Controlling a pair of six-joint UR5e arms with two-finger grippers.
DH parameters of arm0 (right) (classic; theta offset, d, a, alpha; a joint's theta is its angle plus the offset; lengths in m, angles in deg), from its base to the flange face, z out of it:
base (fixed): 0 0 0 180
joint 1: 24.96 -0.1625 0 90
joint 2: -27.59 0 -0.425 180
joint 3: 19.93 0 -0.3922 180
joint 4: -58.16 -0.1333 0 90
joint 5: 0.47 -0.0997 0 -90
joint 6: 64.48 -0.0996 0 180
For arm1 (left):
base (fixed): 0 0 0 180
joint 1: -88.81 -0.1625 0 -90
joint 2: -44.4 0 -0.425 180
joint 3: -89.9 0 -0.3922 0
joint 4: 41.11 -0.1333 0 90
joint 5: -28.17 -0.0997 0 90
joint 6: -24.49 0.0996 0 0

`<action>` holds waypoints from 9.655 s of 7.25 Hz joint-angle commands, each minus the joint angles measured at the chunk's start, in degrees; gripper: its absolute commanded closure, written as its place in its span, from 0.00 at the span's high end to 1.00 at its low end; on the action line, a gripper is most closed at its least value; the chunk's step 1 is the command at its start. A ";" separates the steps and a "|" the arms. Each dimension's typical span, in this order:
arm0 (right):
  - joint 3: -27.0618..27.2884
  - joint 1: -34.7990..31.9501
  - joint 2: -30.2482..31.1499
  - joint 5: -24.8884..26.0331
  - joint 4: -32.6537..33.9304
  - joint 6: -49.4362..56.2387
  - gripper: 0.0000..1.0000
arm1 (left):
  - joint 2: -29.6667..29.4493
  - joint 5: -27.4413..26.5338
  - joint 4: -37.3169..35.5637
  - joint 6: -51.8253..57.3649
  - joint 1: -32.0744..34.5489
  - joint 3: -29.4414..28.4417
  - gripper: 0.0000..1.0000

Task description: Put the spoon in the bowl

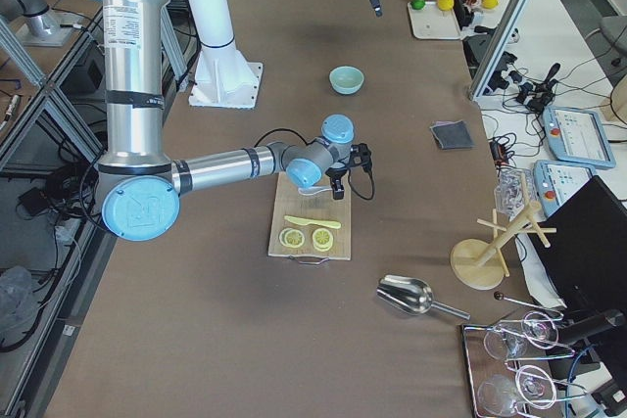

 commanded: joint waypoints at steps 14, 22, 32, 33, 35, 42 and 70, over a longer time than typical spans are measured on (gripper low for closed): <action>2.44 -2.36 -28.19 -2.25 24.17 -10.41 0.00 | 11.04 19.74 0.01 29.71 19.50 -1.45 0.98; -14.62 17.87 -48.28 26.56 14.95 -32.69 0.00 | 12.91 22.67 0.10 34.23 23.39 -5.86 0.98; -16.46 21.48 -47.93 33.36 11.96 -32.69 0.00 | 12.73 22.67 0.27 34.23 23.31 -7.09 0.98; -16.46 21.48 -47.93 33.36 11.96 -32.78 0.45 | 12.73 22.67 0.27 34.15 23.22 -7.09 0.98; -15.94 21.48 -48.01 33.09 11.87 -33.22 1.00 | 12.29 22.67 0.19 34.14 23.22 -7.52 0.98; 11.04 -5.45 -20.82 7.89 23.65 -5.04 1.00 | 12.73 17.96 6.42 34.23 25.50 -8.74 0.98; -4.86 -38.46 0.41 -9.01 33.31 38.32 1.00 | 28.99 31.55 -4.12 50.84 41.23 -7.17 0.98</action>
